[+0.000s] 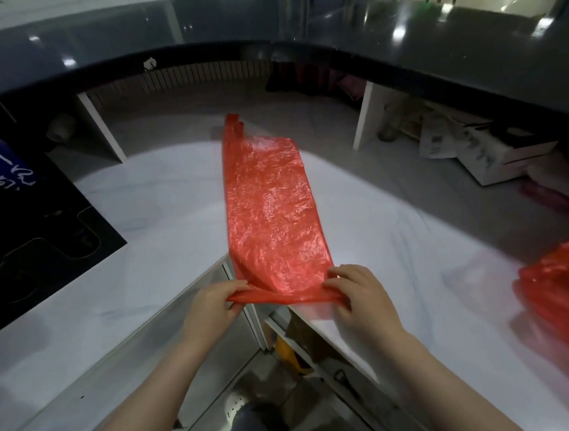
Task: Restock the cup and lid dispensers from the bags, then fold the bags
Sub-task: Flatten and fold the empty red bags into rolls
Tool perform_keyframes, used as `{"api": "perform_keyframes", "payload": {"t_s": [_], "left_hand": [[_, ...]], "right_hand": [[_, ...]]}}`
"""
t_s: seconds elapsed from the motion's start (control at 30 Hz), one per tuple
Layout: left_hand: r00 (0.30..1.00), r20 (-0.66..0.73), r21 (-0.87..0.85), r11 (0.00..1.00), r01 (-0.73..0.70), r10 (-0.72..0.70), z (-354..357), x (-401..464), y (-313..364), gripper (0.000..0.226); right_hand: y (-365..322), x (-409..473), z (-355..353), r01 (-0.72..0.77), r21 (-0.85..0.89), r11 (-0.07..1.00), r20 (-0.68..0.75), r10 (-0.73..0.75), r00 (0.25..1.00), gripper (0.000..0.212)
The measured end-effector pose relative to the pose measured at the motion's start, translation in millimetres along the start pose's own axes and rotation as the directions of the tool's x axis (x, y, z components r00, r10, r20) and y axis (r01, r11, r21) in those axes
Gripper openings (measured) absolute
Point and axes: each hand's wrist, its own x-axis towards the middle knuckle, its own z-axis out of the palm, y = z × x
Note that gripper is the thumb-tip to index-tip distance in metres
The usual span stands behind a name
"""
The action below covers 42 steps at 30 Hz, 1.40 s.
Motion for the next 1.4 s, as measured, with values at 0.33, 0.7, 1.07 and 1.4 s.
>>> {"api": "perform_keyframes", "payload": {"t_s": [0.33, 0.7, 1.07, 1.4], "left_hand": [[0.959, -0.058, -0.274, 0.928, 0.253, -0.278, -3.5, -2.5, 2.8, 0.012], [0.935, -0.031, -0.255, 0.907, 0.334, -0.353, -3.9, -6.5, 7.2, 0.02], [0.926, 0.006, -0.216, 0.904, 0.37, -0.378, 1.4, 2.6, 25.2, 0.017], [0.896, 0.038, -0.159, 0.882, 0.443, -0.443, 10.1, 4.6, 22.8, 0.034]], "right_hand": [[1.1, 0.3, 2.2, -0.194, 0.2, 0.96, -0.061, 0.21, 0.976, 0.022], [3.8, 5.4, 0.5, -0.294, 0.242, 0.925, -0.082, 0.321, 0.943, 0.032], [9.5, 4.1, 4.8, -0.111, 0.055, 0.992, -0.164, 0.119, 0.979, 0.03], [7.3, 10.9, 15.9, -0.329, -0.149, 0.933, -0.17, 0.304, 0.937, 0.047]]}}
